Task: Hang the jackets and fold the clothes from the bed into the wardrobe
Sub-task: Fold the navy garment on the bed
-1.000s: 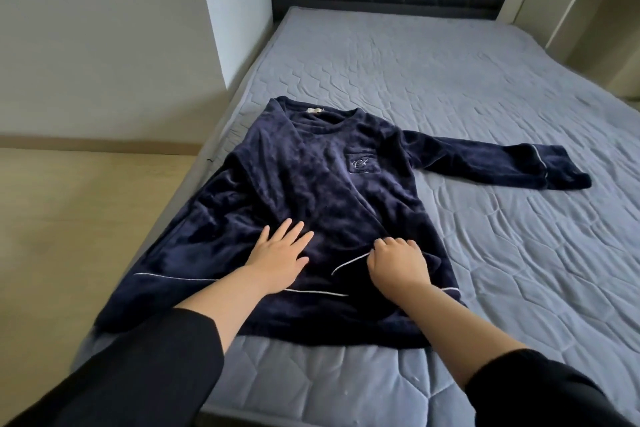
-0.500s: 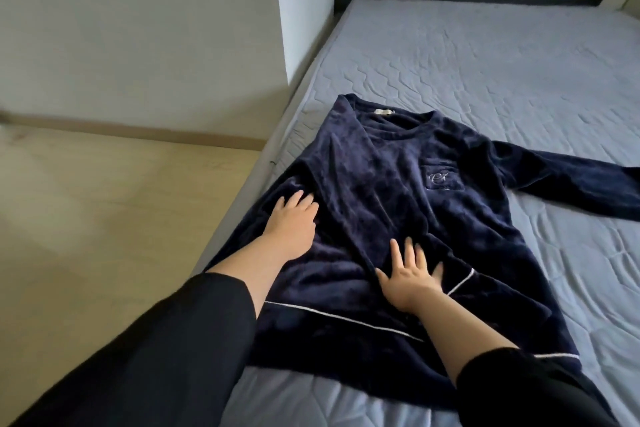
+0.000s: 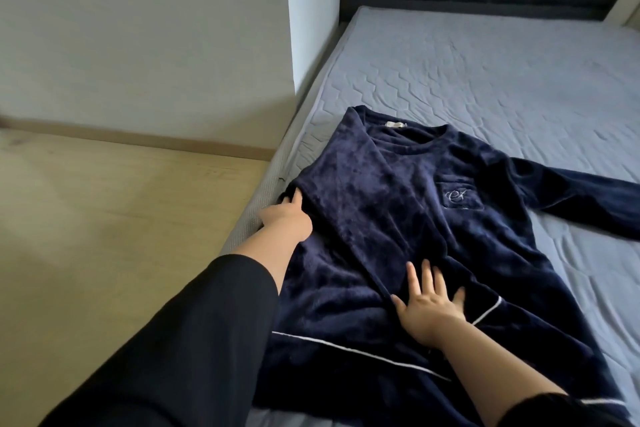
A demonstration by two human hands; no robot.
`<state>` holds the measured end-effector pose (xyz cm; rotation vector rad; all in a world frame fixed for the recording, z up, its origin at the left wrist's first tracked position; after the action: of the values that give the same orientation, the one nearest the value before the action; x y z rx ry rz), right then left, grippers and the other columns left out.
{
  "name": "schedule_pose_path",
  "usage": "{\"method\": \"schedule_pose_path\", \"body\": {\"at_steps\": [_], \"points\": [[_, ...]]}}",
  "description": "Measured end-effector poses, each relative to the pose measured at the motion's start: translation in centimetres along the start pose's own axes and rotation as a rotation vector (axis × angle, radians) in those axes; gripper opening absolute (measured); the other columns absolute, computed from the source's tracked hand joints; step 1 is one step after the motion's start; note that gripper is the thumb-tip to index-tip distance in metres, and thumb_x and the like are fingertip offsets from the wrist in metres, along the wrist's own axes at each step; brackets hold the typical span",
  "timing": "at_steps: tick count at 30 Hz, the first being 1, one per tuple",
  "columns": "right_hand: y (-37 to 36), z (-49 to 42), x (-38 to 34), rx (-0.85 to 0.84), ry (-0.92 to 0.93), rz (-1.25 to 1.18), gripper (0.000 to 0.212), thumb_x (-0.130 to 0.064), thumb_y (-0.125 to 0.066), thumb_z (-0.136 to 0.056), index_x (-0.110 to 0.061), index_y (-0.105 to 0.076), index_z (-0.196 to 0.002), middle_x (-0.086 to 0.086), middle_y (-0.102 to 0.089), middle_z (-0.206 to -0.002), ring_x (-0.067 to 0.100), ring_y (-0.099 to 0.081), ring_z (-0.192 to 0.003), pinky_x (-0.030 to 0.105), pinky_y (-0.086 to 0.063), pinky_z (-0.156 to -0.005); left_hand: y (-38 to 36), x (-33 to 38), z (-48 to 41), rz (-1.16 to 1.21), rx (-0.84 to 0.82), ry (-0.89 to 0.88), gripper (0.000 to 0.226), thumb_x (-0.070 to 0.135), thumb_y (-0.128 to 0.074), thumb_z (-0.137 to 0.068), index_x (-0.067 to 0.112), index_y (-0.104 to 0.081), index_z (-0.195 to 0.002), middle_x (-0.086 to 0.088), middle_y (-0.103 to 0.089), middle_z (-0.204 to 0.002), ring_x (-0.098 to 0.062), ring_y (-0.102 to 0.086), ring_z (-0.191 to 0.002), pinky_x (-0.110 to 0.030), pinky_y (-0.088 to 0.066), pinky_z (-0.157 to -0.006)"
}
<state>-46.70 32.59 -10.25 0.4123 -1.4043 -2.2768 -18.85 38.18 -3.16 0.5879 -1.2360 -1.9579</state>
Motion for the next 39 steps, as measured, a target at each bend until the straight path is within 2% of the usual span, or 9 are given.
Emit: {"method": "schedule_pose_path", "body": {"at_steps": [5, 8, 12, 15, 21, 24, 29, 35, 39], "points": [[0.1, -0.5, 0.1, -0.002, 0.009, -0.027, 0.076, -0.064, -0.013, -0.093, -0.024, 0.022, -0.148, 0.004, 0.024, -0.157, 0.023, 0.020, -0.145, 0.060, 0.003, -0.112, 0.8, 0.8, -0.7, 0.424, -0.063, 0.107, 0.071, 0.030, -0.042, -0.096, 0.021, 0.000, -0.153, -0.013, -0.022, -0.155, -0.037, -0.024, -0.140, -0.052, -0.022, -0.113], [0.4, -0.2, -0.2, 0.040, 0.019, -0.039, 0.076, -0.062, -0.015, -0.094, -0.024, 0.018, -0.150, 0.004, 0.021, -0.158, 0.023, 0.017, -0.146, 0.060, 0.002, -0.112, 1.2, 2.4, 1.5, 0.613, 0.193, 0.169, 0.056, 0.021, -0.049, -0.092, 0.015, -0.030, -0.143, -0.009, -0.033, -0.150, -0.030, -0.014, -0.144, -0.058, -0.009, -0.115], [1.0, 1.2, -0.2, 0.180, 0.081, -0.112, 0.072, -0.060, -0.020, -0.095, -0.026, 0.007, -0.152, 0.003, 0.010, -0.161, 0.020, 0.007, -0.147, 0.053, -0.002, -0.115, -0.3, 8.0, 6.2, 0.349, 0.591, -0.234, 0.051, 0.022, -0.054, -0.089, 0.020, -0.036, -0.137, -0.003, -0.016, -0.158, -0.026, 0.002, -0.147, -0.059, -0.008, -0.113], [2.9, 2.3, 1.5, 0.313, 0.151, -0.114, 0.060, -0.050, -0.024, -0.098, -0.028, -0.012, -0.152, 0.002, -0.008, -0.161, 0.019, -0.010, -0.147, 0.044, -0.011, -0.116, -4.1, 12.1, 8.3, 0.030, 0.428, -0.457, 0.058, 0.032, -0.042, -0.096, 0.019, -0.021, -0.149, -0.003, -0.006, -0.161, -0.028, 0.011, -0.146, -0.056, -0.001, -0.114], [2.7, 6.1, 8.4, 0.354, -0.062, 0.008, 0.056, -0.043, -0.026, -0.099, -0.025, -0.019, -0.152, 0.004, -0.019, -0.159, 0.023, -0.020, -0.144, 0.044, -0.017, -0.114, -6.5, 17.0, 9.6, -0.047, 0.295, -0.393, 0.068, 0.023, -0.043, -0.094, 0.013, -0.009, -0.152, -0.008, 0.002, -0.160, -0.030, 0.012, -0.146, -0.056, 0.002, -0.115], [4.2, 6.8, 10.2, 0.489, -0.027, -0.206, 0.039, -0.033, -0.035, -0.099, -0.014, -0.050, -0.130, 0.005, -0.056, -0.127, 0.026, -0.053, -0.115, 0.038, -0.044, -0.090, -6.6, 20.4, 10.5, 0.024, 0.243, -0.443, 0.062, 0.031, -0.032, -0.099, 0.013, -0.005, -0.152, -0.006, 0.003, -0.161, -0.028, 0.011, -0.146, -0.058, 0.002, -0.114], [6.5, 4.6, 15.0, 0.611, -0.234, -0.501, 0.029, -0.017, -0.038, -0.096, -0.004, -0.064, -0.103, 0.013, -0.063, -0.105, 0.031, -0.053, -0.102, 0.037, -0.041, -0.085, -7.5, 25.2, 10.5, 0.098, 0.219, -0.558, 0.058, 0.047, -0.021, -0.100, 0.025, -0.009, -0.153, -0.003, 0.001, -0.161, -0.028, 0.011, -0.146, -0.059, 0.003, -0.112], [5.8, 0.2, 20.7, 0.365, -0.423, -0.838, 0.024, -0.013, -0.042, -0.092, 0.001, -0.060, -0.083, 0.022, -0.064, -0.092, 0.031, -0.055, -0.084, 0.032, -0.037, -0.071, -11.0, 25.9, 9.0, -0.065, 0.414, -0.774, 0.065, 0.052, -0.024, -0.093, 0.030, -0.007, -0.152, 0.004, -0.005, -0.161, -0.021, 0.004, -0.147, -0.054, -0.001, -0.115], [7.2, -3.0, 23.5, 0.238, -0.508, -1.621, 0.023, -0.013, -0.038, -0.093, -0.009, -0.051, -0.076, 0.006, -0.054, -0.054, 0.014, -0.050, -0.040, 0.020, -0.039, -0.038, -11.1, 26.4, 8.6, -0.105, 0.454, -0.769, 0.069, 0.052, -0.020, -0.087, 0.029, -0.010, -0.152, 0.002, -0.008, -0.160, -0.022, -0.001, -0.147, -0.053, -0.003, -0.115]]}}
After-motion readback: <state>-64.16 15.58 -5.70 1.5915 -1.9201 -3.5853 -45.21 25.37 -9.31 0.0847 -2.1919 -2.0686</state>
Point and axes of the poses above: each hand's wrist, its own z-axis away from the middle knuckle, its own y-axis out of the back of the hand, x = y × z, the point moved 4 cm from there along -z, towards the middle knuckle
